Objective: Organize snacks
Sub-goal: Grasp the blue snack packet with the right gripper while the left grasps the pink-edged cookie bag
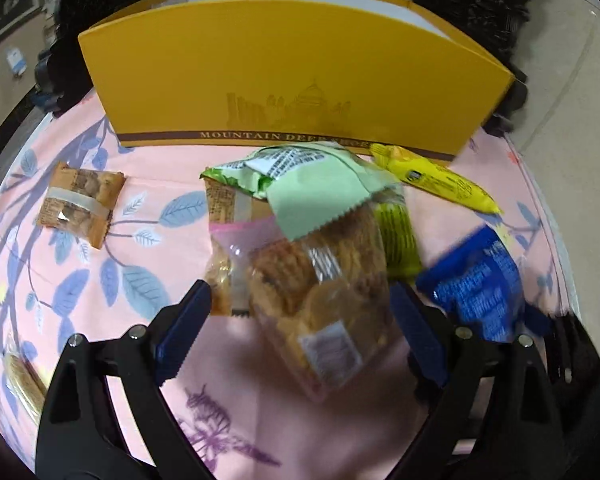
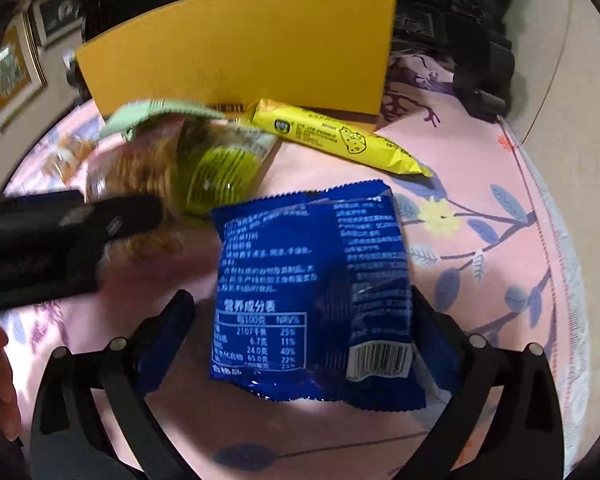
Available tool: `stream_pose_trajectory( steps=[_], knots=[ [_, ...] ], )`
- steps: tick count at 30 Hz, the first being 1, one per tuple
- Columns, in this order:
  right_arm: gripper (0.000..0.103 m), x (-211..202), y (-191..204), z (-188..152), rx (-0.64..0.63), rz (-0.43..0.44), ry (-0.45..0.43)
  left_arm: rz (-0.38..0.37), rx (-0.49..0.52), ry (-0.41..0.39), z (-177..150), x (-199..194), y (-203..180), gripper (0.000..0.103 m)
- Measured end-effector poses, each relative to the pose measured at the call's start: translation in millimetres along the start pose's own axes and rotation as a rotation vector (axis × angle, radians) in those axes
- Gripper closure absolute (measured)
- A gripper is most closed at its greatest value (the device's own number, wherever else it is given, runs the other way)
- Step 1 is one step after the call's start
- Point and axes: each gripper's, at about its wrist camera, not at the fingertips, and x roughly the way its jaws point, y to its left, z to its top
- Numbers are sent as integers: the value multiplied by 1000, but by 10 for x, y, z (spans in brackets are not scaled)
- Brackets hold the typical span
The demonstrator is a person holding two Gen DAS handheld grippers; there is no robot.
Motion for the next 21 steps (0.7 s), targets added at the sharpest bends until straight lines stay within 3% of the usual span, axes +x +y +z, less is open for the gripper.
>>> stream_pose_trajectory(
  steps=[5, 8, 12, 18, 21],
  knots=[
    [1, -17, -15, -30, 1, -7, -2, 74, 15, -24, 0, 124, -72, 9],
    [1, -38, -42, -46, 12, 2, -10, 98, 50, -47, -73, 85, -56, 26],
    [12, -89, -85, -66, 40, -16, -32, 25, 24, -14, -163, -4, 208, 44],
    [15, -89, -73, -56, 43, -38, -32, -21, 38, -6, -500, -252, 538, 46],
    [22, -111, -73, -73, 72, -55, -41, -46, 41, 1, -645, -367, 654, 46]
  ],
)
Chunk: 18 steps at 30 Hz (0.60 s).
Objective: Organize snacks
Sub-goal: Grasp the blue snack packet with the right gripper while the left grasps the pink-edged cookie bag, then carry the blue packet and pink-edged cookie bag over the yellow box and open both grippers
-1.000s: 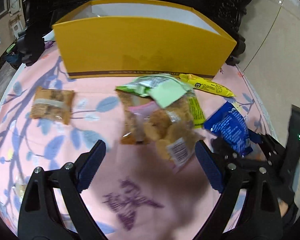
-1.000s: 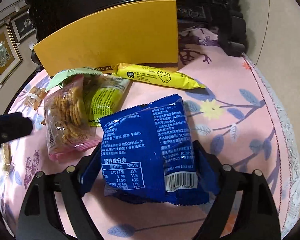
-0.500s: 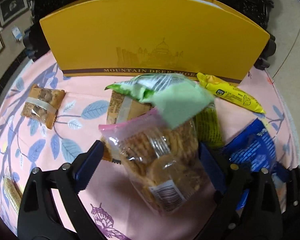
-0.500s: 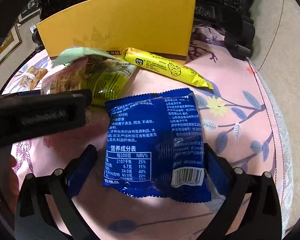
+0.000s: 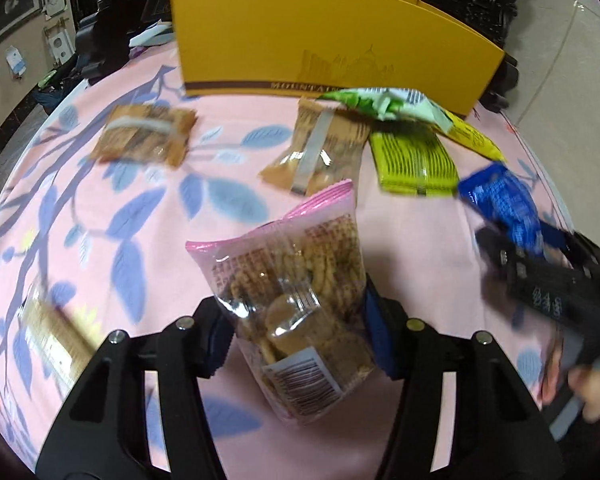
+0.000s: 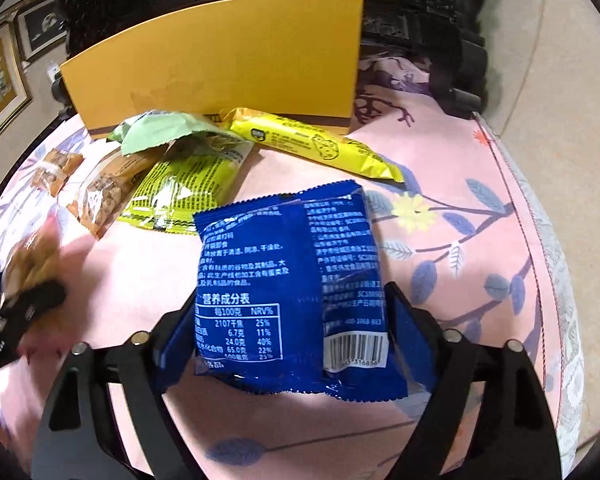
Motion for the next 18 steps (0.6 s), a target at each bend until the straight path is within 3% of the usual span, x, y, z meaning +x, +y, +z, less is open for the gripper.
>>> stream_pose_trajectory(
  steps=[7, 11, 18],
  knots=[
    [32, -203, 155, -215, 71, -17, -29, -61, -8, 8, -271, -269, 282, 46],
    [34, -446, 207, -372, 149, 24, -56, -99, -35, -6, -299, -428, 445, 46],
    [34, -819, 390, -467, 134, 18, -107, -108, -19, -54, -309, -633, 472, 46]
  ],
)
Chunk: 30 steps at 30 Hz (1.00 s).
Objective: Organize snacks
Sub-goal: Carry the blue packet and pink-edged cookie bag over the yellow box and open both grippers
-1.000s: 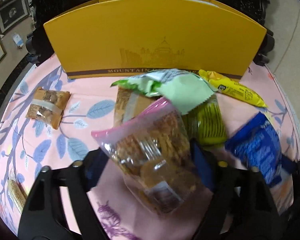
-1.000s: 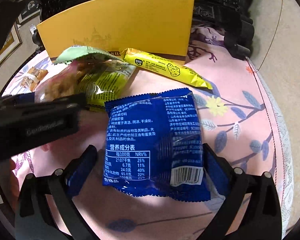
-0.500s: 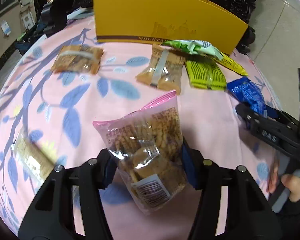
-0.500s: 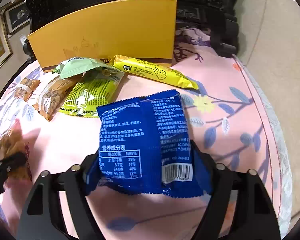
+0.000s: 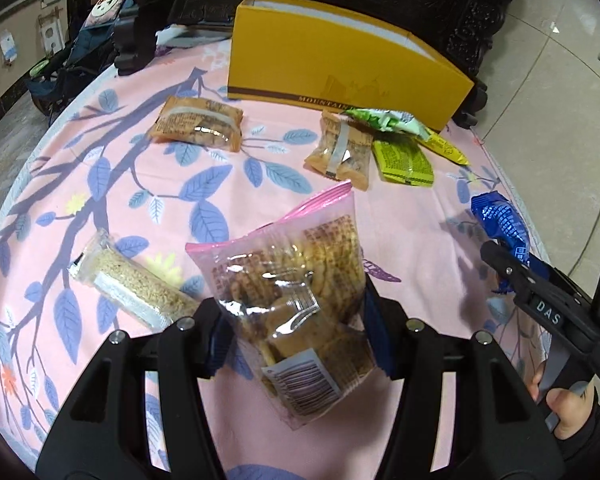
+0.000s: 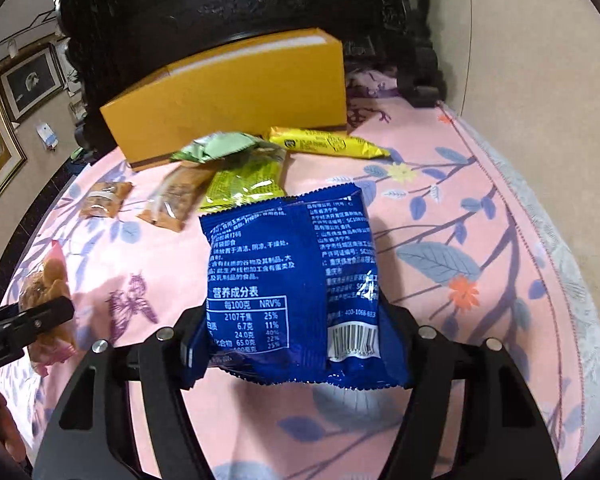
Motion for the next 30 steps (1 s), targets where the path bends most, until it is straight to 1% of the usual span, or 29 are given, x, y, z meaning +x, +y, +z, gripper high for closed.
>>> stream_pose_trajectory(
  steps=[2, 5, 8, 10, 11, 12, 13, 16, 19, 20, 22, 24, 27, 30],
  knots=[
    [34, -51, 48, 5, -1, 8, -11, 10, 18, -12, 14, -27, -30, 46],
    [34, -80, 115, 78, -11, 25, -26, 6, 28, -7, 92, -33, -66, 46],
    [34, -25, 207, 297, -45, 52, -11, 8, 44, -23, 296, -83, -98, 46],
    [34, -19, 265, 554, -60, 73, -27, 29, 51, -42, 463, -117, -112, 46],
    [34, -19, 284, 661, -66, 81, -35, 29, 43, -52, 607, -138, -113, 46],
    [34, -7, 323, 878, -76, 95, -45, 22, 39, -54, 718, -140, -116, 46],
    [34, 9, 334, 1004, -79, 102, -50, 19, 31, -61, 894, -141, -116, 46],
    [34, 114, 415, 1573, -90, 124, -58, 34, 40, -94, 1382, -118, -153, 46],
    [34, 261, 453, 2002, -88, 126, -63, 52, 32, -109, 1966, 58, -150, 46],
    [34, 333, 453, 2138, -81, 123, -64, 49, 30, -108, 2115, 126, -142, 46],
    [34, 465, 447, 2330, -71, 123, -58, 52, 27, -100, 2367, 262, -128, 46],
    [34, 611, 447, 2487, -73, 119, -50, 54, 27, -88, 2525, 371, -137, 46],
    [34, 745, 435, 2605, -73, 112, -44, 83, 35, -90, 2723, 517, -139, 46],
    [34, 857, 411, 2697, -60, 114, -39, 84, 31, -87, 2855, 639, -134, 46]
  ],
)
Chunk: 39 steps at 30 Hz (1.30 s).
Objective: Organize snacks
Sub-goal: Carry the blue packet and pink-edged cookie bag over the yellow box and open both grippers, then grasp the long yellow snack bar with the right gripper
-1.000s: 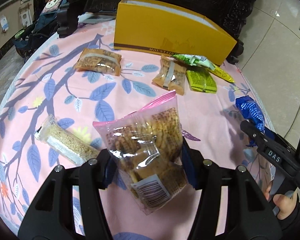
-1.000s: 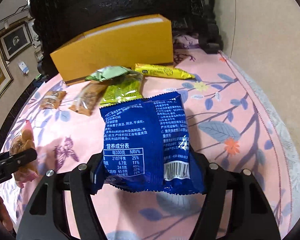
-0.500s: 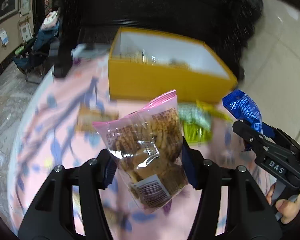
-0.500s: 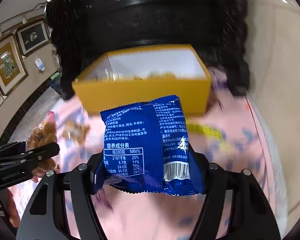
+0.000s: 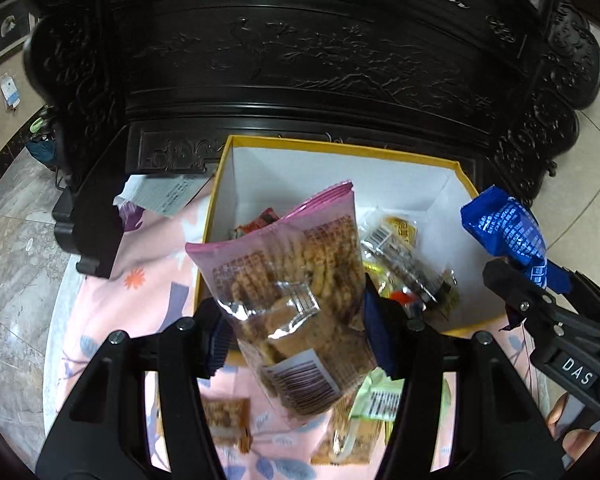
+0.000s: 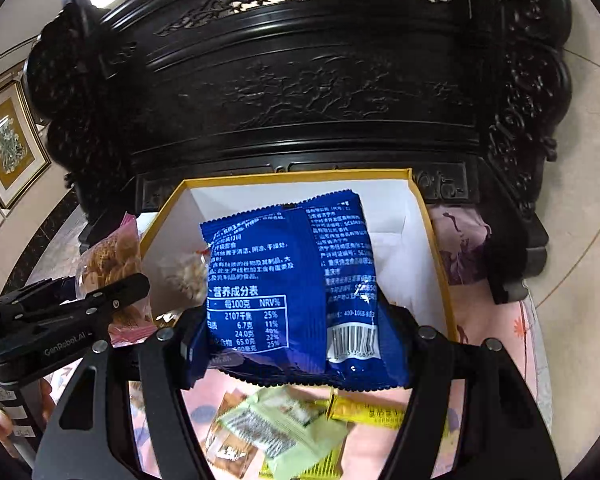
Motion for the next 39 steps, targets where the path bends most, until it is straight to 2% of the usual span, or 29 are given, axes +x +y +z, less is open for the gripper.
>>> stream_pose_trajectory(
  steps=[4, 5, 6, 7, 9, 10, 12, 14, 16, 19, 22, 28, 33, 35, 37, 38, 39],
  knots=[
    [33, 122, -11, 104, -4, -10, -5, 9, 14, -4, 110, 107, -9, 44],
    [32, 149, 1, 153, -26, -29, -13, 14, 16, -11, 165, 130, -12, 33],
    [26, 156, 11, 174, -43, -51, -16, 24, 21, -7, 202, 148, -15, 8],
    [22, 148, 8, 189, -61, -79, -22, 37, 23, -9, 215, 140, -14, 4],
    [16, 45, -41, 151, -85, -94, -37, 47, 25, -35, 198, 72, 17, 4],
    [11, -25, -79, 115, -84, -90, -43, 39, 34, -35, 165, 25, 40, 4],
    [7, -190, -171, -2, -89, -65, -47, 36, 41, -44, 73, -75, 88, 4],
    [5, -325, -274, -152, -106, -28, -41, 25, 57, -52, -109, -234, 144, 4],
    [1, -429, -470, -457, -116, 8, -24, 10, 79, -53, -350, -385, 216, 4],
    [1, -316, -703, -942, -148, 37, 82, 7, 91, -59, -674, -541, 337, 4],
    [1, -126, -918, -1305, -170, 24, 133, -15, 57, -51, -1012, -663, 527, 4],
    [1, 251, -1049, -1334, -201, 32, 184, -56, -55, -7, -1436, -724, 818, 4],
    [1, 629, -790, -1407, -355, 2, 223, -35, -82, 28, -1626, -674, 928, 4],
    [5, 714, -756, -1424, -366, 10, 216, -24, -84, 37, -1643, -659, 942, 4],
    [18, 751, -786, -1397, -307, 48, 234, -21, -84, 38, -1650, -660, 959, 4],
    [20, 740, -776, -1395, -296, 42, 234, -19, -83, 38, -1651, -662, 960, 4],
    [28, 724, -751, -1402, -304, 43, 233, -16, -82, 37, -1651, -661, 963, 4]
  ],
)
